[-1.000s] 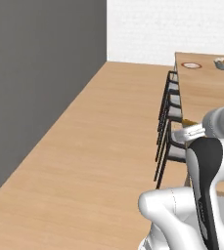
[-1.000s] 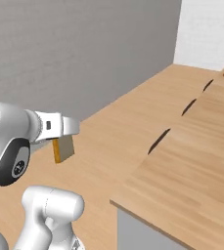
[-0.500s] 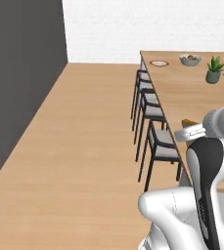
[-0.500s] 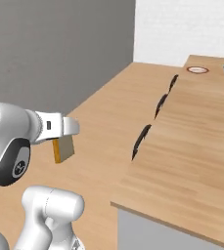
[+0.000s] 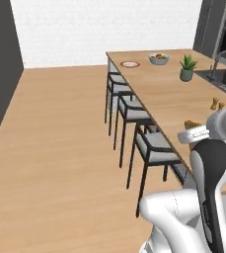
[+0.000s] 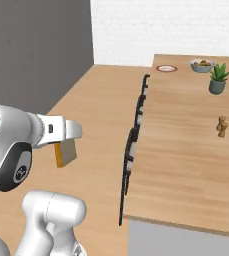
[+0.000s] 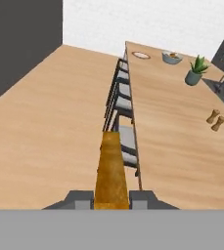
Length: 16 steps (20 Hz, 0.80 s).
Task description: Start the toaster. Once the lever pops up, take the bread to the plate on the dining counter.
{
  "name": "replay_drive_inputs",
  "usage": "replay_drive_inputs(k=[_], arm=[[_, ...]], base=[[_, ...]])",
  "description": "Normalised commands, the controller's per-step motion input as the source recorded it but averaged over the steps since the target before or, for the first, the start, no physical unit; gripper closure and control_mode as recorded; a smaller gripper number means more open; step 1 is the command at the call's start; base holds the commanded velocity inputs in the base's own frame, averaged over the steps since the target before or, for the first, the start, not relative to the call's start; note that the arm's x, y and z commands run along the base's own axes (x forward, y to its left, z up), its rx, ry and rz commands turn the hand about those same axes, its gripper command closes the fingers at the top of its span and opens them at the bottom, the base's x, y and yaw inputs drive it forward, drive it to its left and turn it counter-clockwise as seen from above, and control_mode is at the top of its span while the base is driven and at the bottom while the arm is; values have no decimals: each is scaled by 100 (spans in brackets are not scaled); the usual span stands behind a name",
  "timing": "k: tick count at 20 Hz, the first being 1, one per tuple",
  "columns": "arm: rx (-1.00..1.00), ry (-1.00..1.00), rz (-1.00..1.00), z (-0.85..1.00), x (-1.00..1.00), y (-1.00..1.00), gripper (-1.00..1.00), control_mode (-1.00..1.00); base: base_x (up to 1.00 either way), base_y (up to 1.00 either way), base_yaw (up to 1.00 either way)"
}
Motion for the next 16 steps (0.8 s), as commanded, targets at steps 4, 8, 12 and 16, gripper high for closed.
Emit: replay_drive_inputs(k=[4, 8, 12, 16], arm=[[0, 0, 0, 0, 0, 0, 100, 100], [0, 0, 0, 0, 0, 0, 100, 100], [0, 0, 0, 0, 0, 0, 100, 100], [0, 0, 0, 0, 0, 0, 100, 100]], base=[[100, 100, -31], [94, 100, -22], [99, 100, -24], [100, 100, -33]])
